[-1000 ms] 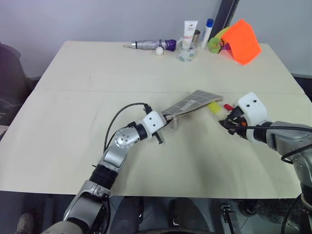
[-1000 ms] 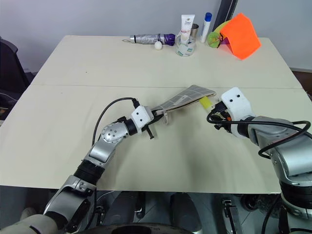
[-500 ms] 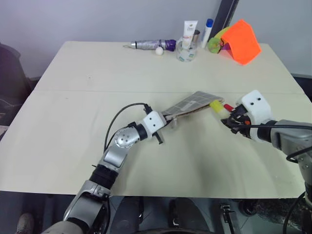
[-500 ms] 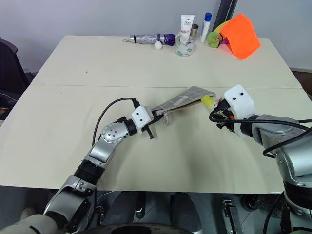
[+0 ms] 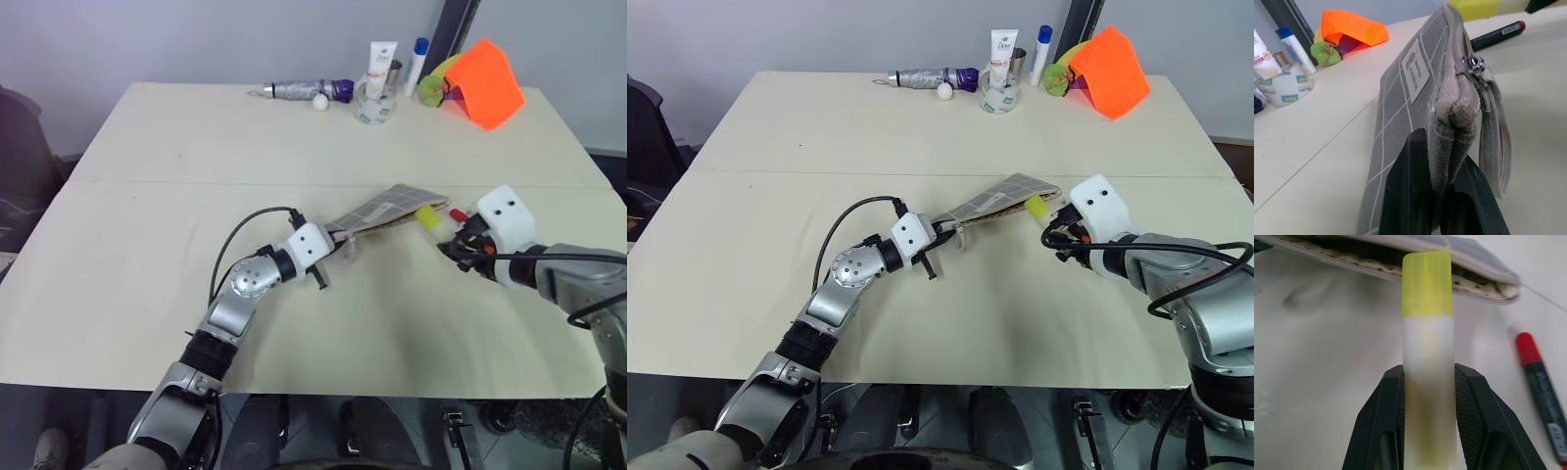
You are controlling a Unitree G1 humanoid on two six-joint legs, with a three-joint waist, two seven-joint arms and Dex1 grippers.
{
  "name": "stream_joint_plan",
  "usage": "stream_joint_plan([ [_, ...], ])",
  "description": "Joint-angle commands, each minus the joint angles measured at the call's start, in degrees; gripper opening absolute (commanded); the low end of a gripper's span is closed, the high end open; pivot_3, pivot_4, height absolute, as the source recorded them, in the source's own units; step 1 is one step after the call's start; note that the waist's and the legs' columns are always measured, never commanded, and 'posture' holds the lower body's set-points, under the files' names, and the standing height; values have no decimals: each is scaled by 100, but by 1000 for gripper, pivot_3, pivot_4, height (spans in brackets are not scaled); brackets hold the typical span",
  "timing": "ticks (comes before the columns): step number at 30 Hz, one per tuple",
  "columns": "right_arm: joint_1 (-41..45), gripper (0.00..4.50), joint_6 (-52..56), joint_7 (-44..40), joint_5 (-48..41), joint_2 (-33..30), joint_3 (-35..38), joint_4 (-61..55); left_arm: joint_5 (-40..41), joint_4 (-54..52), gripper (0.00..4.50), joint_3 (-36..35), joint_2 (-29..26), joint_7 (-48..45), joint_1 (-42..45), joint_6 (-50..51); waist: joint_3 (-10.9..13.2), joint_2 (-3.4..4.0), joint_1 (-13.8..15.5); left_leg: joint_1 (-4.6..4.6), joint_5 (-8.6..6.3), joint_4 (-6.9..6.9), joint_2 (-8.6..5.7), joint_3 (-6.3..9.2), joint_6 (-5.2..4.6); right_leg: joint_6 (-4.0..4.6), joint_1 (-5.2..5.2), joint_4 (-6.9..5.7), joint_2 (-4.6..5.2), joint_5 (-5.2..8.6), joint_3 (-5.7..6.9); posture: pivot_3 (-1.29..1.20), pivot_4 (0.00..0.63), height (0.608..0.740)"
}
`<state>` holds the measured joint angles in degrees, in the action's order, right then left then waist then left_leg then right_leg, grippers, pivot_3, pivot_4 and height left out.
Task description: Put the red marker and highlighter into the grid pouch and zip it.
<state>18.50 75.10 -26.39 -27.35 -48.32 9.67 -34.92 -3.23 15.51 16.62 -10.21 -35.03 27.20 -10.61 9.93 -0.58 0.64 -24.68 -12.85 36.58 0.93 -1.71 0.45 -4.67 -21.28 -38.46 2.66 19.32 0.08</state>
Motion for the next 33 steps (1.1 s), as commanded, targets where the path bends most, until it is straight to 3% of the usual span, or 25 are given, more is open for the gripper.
stream_joint_plan([
  [1, 173, 841, -32, 16, -35, 21, -17, -144, 48, -249, 0, 25, 19, -60, 24, -175, 0, 0, -2, 0, 0, 0, 0, 0, 0, 0, 0, 0, 0, 0, 0, 0, 150, 740],
  [9, -17, 841, -615, -578, 120, -912, -886, -408, -197, -255, 0, 297, -308, -421, 61, -692, -1, 1, 0, -1, 0, 1, 0, 0, -1, 0, 0, 1, 1, 0, 1, 0, 150, 740],
  [12, -71, 841, -913, -890, 164, -1208, -1196, -470, -376, -269, 0, 562, -682, -831, 39, -1205, -1, 2, -2, 0, -1, 3, 0, -1, -1, 0, 1, 1, 1, 0, 0, 0, 150, 740],
  [24, 278, 841, -1316, -1333, 321, -1302, -1760, -409, -258, -86, 0, 666, -1072, -1505, 188, -1790, -1, 2, -3, -1, -2, 11, 2, -1, -4, 1, 2, 0, 4, 0, 0, 0, 150, 740],
  [31, 199, 4339, -1428, -1514, 226, -1407, -1176, -422, -170, -15, 0, 456, -1119, -1399, 166, -1613, -1, 2, -5, -1, -3, 15, 2, 0, -5, 1, 3, -1, 4, 0, 1, 0, 150, 740],
  [33, 142, 4429, -1457, -1616, 105, -1428, -778, -415, -92, 4, 0, 361, -1104, -1332, 137, -1468, -1, 2, -4, -1, -3, 17, 3, 0, -5, 1, 4, -2, 4, 0, 1, 0, 150, 740],
])
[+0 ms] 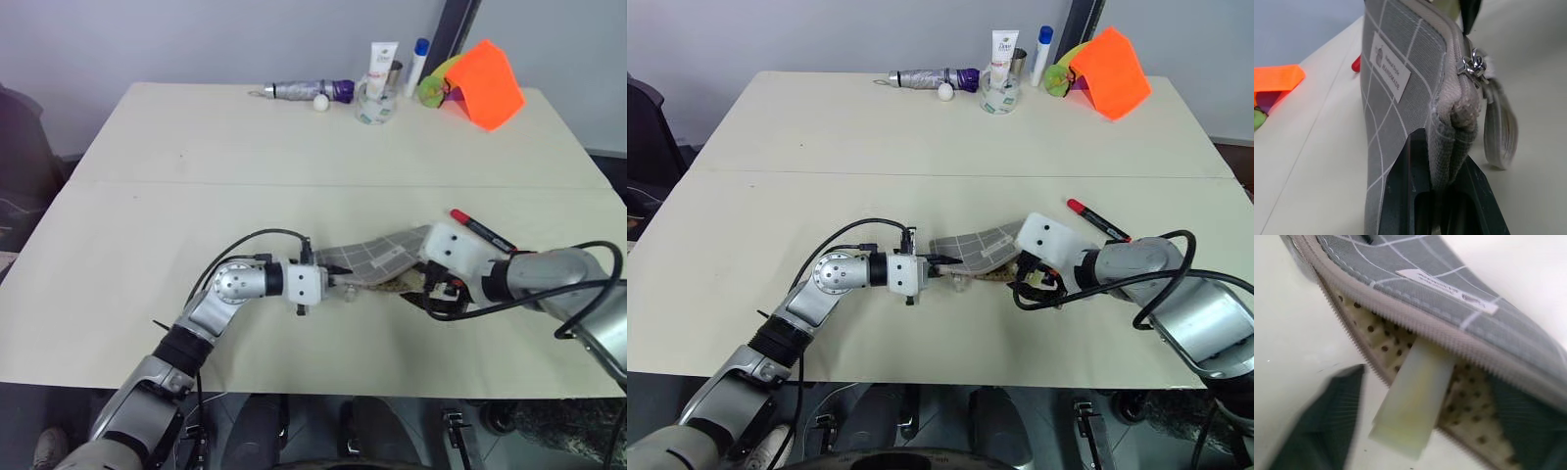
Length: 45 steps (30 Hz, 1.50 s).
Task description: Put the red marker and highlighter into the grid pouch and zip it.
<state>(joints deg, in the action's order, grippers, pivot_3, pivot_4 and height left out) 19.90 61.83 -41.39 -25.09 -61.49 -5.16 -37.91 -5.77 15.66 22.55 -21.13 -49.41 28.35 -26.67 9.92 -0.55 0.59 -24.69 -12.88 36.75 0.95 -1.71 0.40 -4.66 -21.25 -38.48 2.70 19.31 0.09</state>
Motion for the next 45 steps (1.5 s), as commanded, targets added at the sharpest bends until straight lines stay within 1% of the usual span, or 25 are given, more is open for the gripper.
stream_joint_plan([
  [1, -45, 4429, -129, -200, -236, -96, 996, -119, 255, -24, 0, -316, 25, 149, 3, 283, 0, 0, 0, 0, 0, 1, 0, 0, 0, 0, 1, 0, 0, 0, 0, 0, 150, 740],
  [3, -196, 4429, -75, -433, -524, -82, 1648, -132, 467, -81, 0, -489, 106, 225, -42, 673, 0, 0, 5, 0, 0, 2, 0, 0, -1, 0, 2, -1, 0, 0, 1, 0, 150, 740],
  [5, -366, 4429, -4, -555, -680, -94, 2087, -107, 605, -161, 0, -601, 157, 271, -87, 1003, 0, 0, 6, 0, -2, 6, 1, 2, -3, -1, 6, -1, -1, 0, 4, 0, 150, 740],
  [7, -482, 4429, 55, -516, -723, -70, 2350, 4, 669, -248, 0, -683, 202, 357, -120, 1297, 0, 0, 5, 0, -4, 12, 1, 3, -6, -1, 12, -1, -1, 0, 5, 0, 150, 740],
  [9, -668, 4429, 1, -363, -569, 2, 2491, 328, 706, -295, 0, -784, 277, 517, -139, 1597, 0, 0, 5, 0, -4, 16, 1, 3, -7, -3, 14, -1, -1, -2, 5, 0, 150, 740],
  [11, -836, 4429, -167, -37, -244, 122, 2408, 851, 766, -379, 0, -893, 388, 723, -161, 1926, -1, -1, 4, 3, -5, 25, 1, 4, -8, -7, 22, -1, 0, -4, 5, 0, 150, 740],
  [14, -744, 4429, -363, 611, 185, 572, 2120, 1750, 839, -539, 0, -1027, 580, 1011, -173, 2304, -1, -2, -12, 15, -5, 29, 0, 2, -8, -12, 33, -1, 2, -7, 3, 0, 150, 740],
  [17, -440, 4429, -795, 1133, 590, 1086, 1951, 2814, 818, -598, 0, -1102, 683, 1232, -142, 2499, -1, 0, -23, 20, -5, 27, -1, 2, -8, -12, 36, -2, 1, -7, 3, 0, 150, 740],
  [20, -62, 4429, -1370, 1450, 889, 1485, 1850, 3895, 782, -593, 0, -1127, 718, 1327, -98, 2579, -2, 2, -41, 19, -5, 25, -1, -1, -8, -13, 33, -4, -2, -7, 2, 0, 150, 740],
  [22, 112, 4429, -1721, 1488, 1014, 1610, 1817, 4390, 772, -617, 0, -1116, 718, 1344, -96, 2598, -2, 6, -30, 19, -4, 25, -2, -2, -8, -13, 33, -4, -3, -7, 1, 0, 150, 740],
  [26, 371, 4429, -2300, 1444, 1220, 1646, 1727, 5268, 779, -709, 0, -1105, 715, 1373, -142, 2638, -2, 6, -22, 18, -5, 24, -2, -4, -8, -14, 31, -3, -4, -7, 1, 0, 150, 740],
  [30, 497, 4429, -2243, 1220, 1083, 1716, 1777, 5666, 780, -808, 0, -1081, 716, 1397, -229, 2660, -3, 6, -17, 18, -5, 24, -1, -4, -8, -14, 32, -3, -3, -7, 0, 0, 150, 740],
  [31, 496, 4200, -2180, 1180, 1041, 1725, 1798, 5662, 775, -819, 0, -1075, 716, 1400, -235, 2664, -3, 6, -17, 19, -5, 25, -1, -4, -8, -14, 33, -3, -3, -7, 0, 0, 150, 740],
  [33, 422, 3603, -1855, 1083, 884, 1731, 1850, 5391, 775, -835, 0, -1081, 717, 1407, -234, 2679, -3, 6, -16, 19, -5, 25, -1, -4, -8, -14, 34, -3, -3, -7, 0, 0, 150, 740],
  [34, 388, 3175, -1744, 1062, 833, 1733, 1869, 5277, 777, -835, 0, -1086, 715, 1406, -230, 2682, -3, 6, -15, 19, -5, 24, 0, -4, -8, -14, 34, -3, -3, -7, 0, 0, 150, 740],
  [37, 229, 1495, -1380, 1072, 655, 1734, 1990, 4796, 767, -812, 0, -1077, 721, 1398, -208, 2674, -3, 6, -6, 19, -5, 24, 0, -3, -9, -14, 34, -3, -2, -7, 0, 0, 150, 740],
  [39, 109, 501, -1145, 1091, 532, 1719, 2089, 4407, 764, -794, 0, -1065, 727, 1384, -194, 2664, -3, 6, 1, 18, -5, 24, 0, -3, -9, -14, 34, -2, -1, -7, 0, 0, 150, 740],
  [40, 54, 384, -1065, 1094, 503, 1681, 2114, 4198, 768, -784, 0, -1062, 728, 1372, -187, 2658, -3, 6, 4, 18, -5, 25, 0, -3, -9, -14, 34, -2, 0, -7, 0, 0, 150, 740],
  [44, -294, 385, -992, 871, 544, 1230, 2056, 3006, 793, -752, 0, -1049, 728, 1301, -158, 2612, -1, 12, 6, 15, -6, 24, -1, -3, -10, -14, 30, -2, 3, -7, 0, 0, 150, 740],
  [45, -455, 385, -1099, 668, 576, 971, 2026, 2576, 800, -745, 0, -1052, 727, 1286, -147, 2599, 0, 14, 6, 14, -6, 24, -1, -3, -10, -14, 29, -2, 3, -7, 0, 0, 150, 740],
])
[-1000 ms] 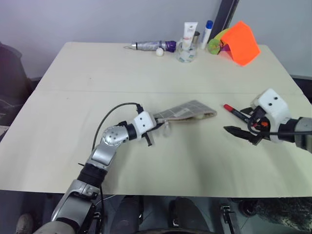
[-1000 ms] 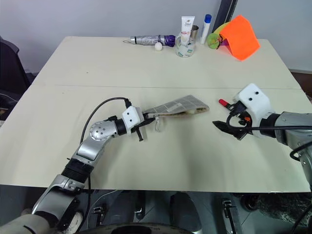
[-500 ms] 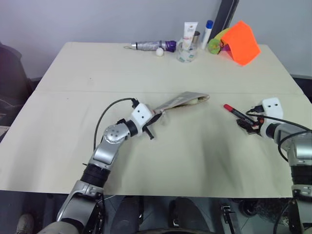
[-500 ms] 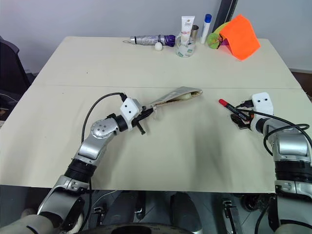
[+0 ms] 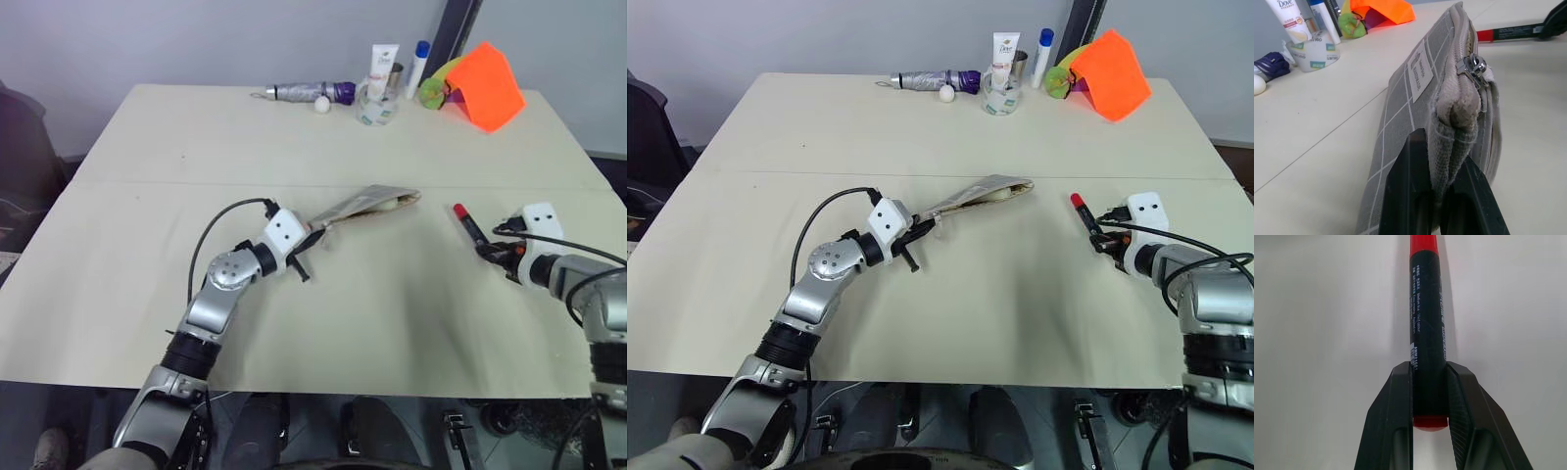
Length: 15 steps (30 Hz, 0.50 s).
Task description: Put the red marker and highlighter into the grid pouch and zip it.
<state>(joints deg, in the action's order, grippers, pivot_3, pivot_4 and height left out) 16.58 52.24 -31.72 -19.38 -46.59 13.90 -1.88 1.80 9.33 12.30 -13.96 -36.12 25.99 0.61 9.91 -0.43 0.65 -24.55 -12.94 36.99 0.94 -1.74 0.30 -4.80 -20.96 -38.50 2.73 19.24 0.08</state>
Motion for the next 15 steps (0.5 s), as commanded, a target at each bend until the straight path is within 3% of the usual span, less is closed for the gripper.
stream_joint_plan([
  [1, -234, 385, -211, -435, 23, -694, 103, -1309, 50, -104, 0, -30, 10, -52, 99, -137, 2, 5, 1, -2, 0, 0, 0, 0, 0, 0, -2, 0, 0, 0, 0, 0, 150, 740],
  [8, -550, 385, -7, -1151, -471, -1348, 147, -2821, 2, -55, 0, 37, -20, -179, 145, -268, 3, 2, -8, 1, -1, 0, 2, 2, -1, 0, 2, 4, -3, 0, 0, 0, 150, 740],
  [15, -379, 385, -91, -1118, -188, -1503, -425, -2833, -48, -82, 0, 88, -10, -200, 156, -339, 3, 1, -1, -1, -1, 1, 1, 2, -1, 1, 1, 6, 1, 0, 0, 0, 150, 740],
])
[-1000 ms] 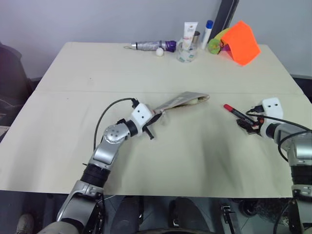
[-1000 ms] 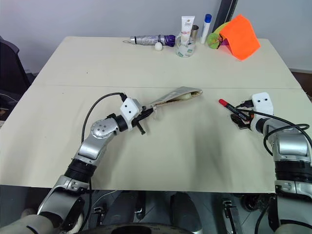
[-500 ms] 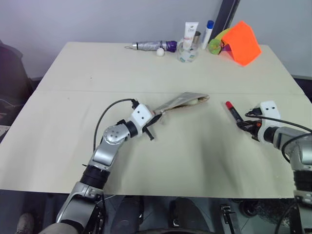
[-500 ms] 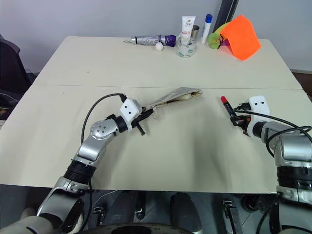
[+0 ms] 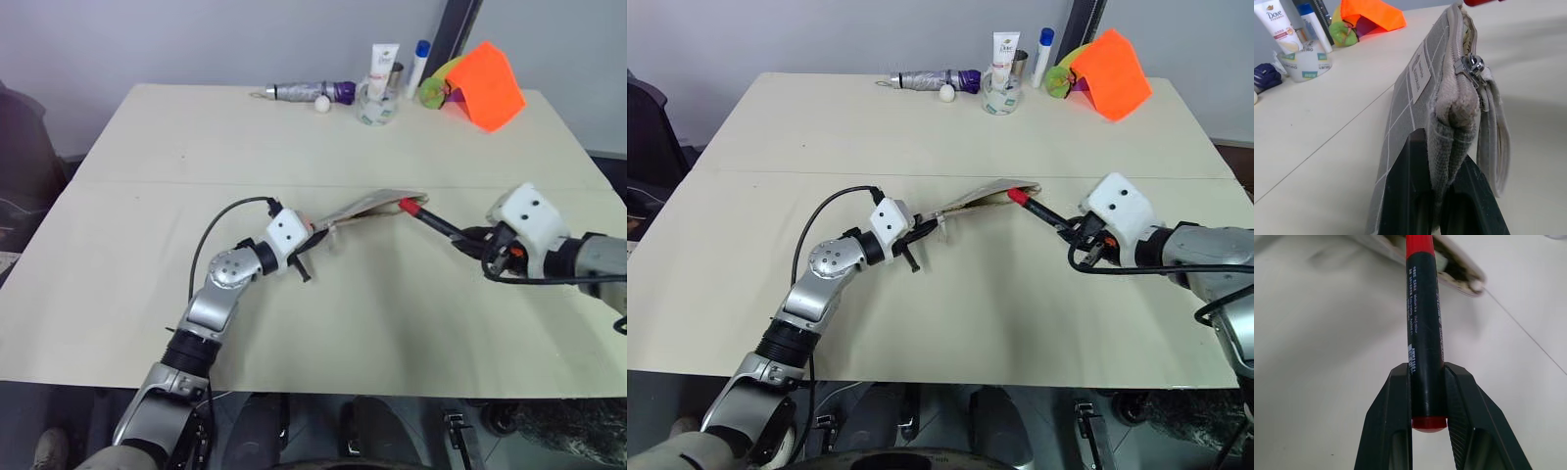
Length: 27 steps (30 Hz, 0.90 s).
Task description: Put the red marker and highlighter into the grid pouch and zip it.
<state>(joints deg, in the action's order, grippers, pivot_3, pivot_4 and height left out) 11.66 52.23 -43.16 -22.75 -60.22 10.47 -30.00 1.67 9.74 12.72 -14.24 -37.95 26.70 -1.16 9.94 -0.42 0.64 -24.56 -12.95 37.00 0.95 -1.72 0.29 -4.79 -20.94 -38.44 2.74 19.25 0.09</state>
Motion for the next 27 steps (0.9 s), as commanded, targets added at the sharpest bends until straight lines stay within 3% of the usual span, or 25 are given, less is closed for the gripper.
stream_joint_plan([
  [1, 126, 385, -117, 16, 176, -151, -123, -1, -40, -120, 0, 47, 15, -22, 87, -169, 0, 0, 3, 0, 0, 0, 0, 0, 0, 0, 0, 0, 0, 0, 0, 0, 150, 740],
  [10, 475, 385, -396, -92, 539, -301, -661, 100, -306, -129, 0, 179, -113, -130, 46, -430, 0, 0, 1, -1, 0, -1, 0, 0, 0, 1, -2, 0, 0, 0, 0, 0, 150, 740],
  [15, 854, 385, -836, -306, 1027, -484, -1407, -52, -538, -38, 0, 395, -243, -248, 86, -751, 0, 1, -11, -1, 0, -2, 1, 0, 0, 1, -4, 0, 0, 0, 0, 0, 150, 740],
  [23, 1761, 385, -1127, -551, 1737, -90, -2555, -157, -577, -81, 0, 589, -267, -512, 81, -999, 0, 1, -10, -3, 0, -2, 1, 0, 0, 2, -9, 0, 3, 1, -1, 0, 150, 740],
  [27, 1925, 2276, -1117, -566, 1870, 134, -2546, -61, -561, -154, 0, 569, -287, -562, 17, -981, 0, 2, -1, -8, 0, -2, 0, 0, 0, 2, -12, 0, 6, 1, -1, 0, 150, 740],
])
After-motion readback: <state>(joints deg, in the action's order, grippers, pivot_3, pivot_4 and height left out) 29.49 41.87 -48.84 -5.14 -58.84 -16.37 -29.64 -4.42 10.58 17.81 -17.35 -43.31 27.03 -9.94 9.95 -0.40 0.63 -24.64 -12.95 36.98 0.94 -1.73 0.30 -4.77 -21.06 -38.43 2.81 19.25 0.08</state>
